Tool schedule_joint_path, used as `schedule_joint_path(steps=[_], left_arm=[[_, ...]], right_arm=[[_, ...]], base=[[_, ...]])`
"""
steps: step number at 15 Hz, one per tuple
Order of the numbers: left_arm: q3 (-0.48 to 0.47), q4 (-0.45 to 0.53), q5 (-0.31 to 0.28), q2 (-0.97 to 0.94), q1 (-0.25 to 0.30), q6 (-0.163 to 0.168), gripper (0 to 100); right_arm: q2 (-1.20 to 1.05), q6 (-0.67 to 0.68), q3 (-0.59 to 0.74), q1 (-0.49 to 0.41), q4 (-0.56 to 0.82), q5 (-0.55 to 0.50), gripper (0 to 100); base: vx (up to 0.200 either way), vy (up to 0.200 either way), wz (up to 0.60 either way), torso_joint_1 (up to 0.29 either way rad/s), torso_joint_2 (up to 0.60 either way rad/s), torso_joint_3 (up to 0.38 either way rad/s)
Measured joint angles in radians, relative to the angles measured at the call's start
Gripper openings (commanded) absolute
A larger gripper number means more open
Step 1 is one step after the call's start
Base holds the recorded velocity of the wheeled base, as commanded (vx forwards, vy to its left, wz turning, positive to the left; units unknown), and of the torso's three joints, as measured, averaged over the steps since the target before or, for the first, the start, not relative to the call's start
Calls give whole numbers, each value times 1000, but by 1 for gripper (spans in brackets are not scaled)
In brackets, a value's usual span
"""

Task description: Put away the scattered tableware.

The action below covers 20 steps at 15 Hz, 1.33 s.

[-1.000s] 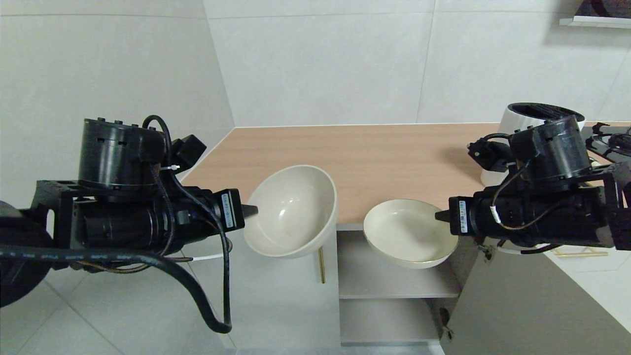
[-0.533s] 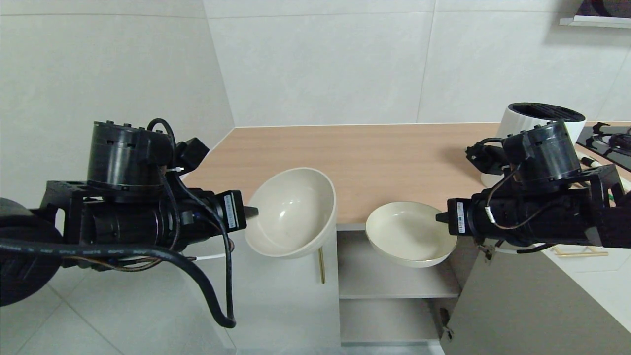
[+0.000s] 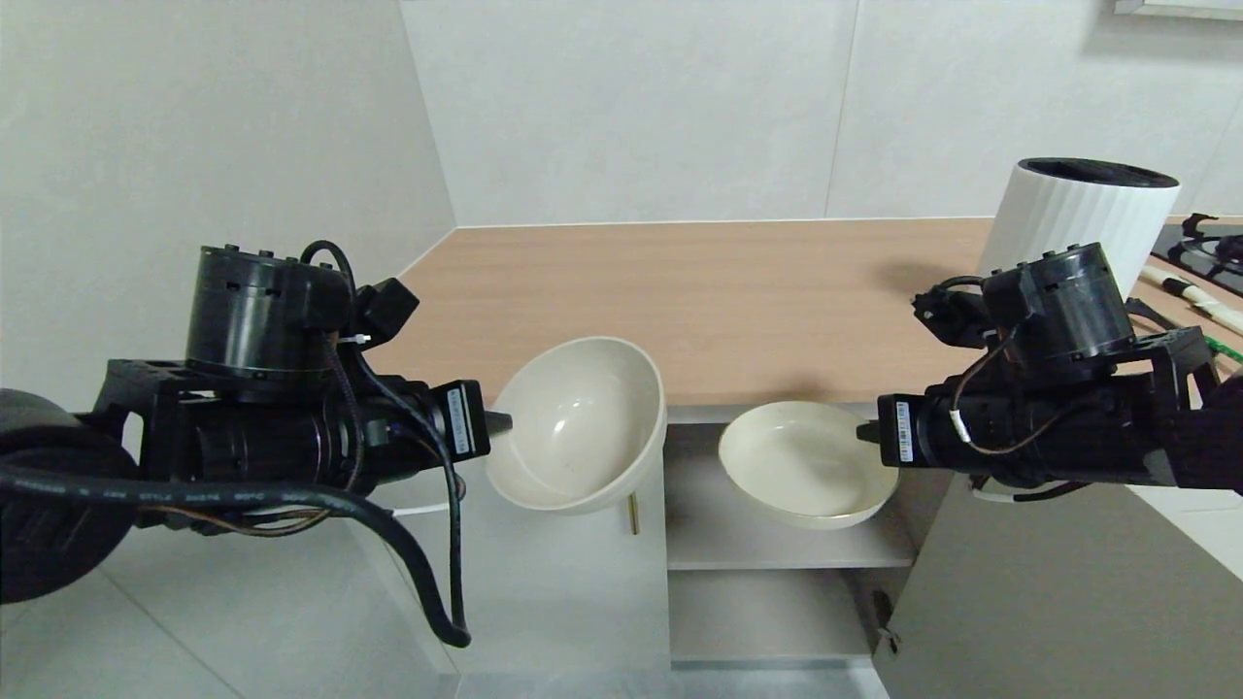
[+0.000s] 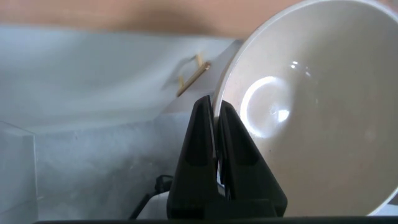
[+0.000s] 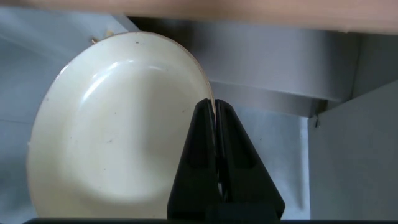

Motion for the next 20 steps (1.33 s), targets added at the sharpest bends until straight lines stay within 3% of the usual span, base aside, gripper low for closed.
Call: schedule_joint_path(steps=[13, 20], left_arm=[[0, 1, 0, 3, 0, 0, 0], [-2, -1, 0, 4, 0, 0, 0]], right_arm=[[9, 0, 0, 0, 1, 1, 0], [15, 0, 0, 0, -1, 2, 0]], base=[[0, 0, 0, -142, 449, 304], [0, 0, 0, -14, 43, 28]])
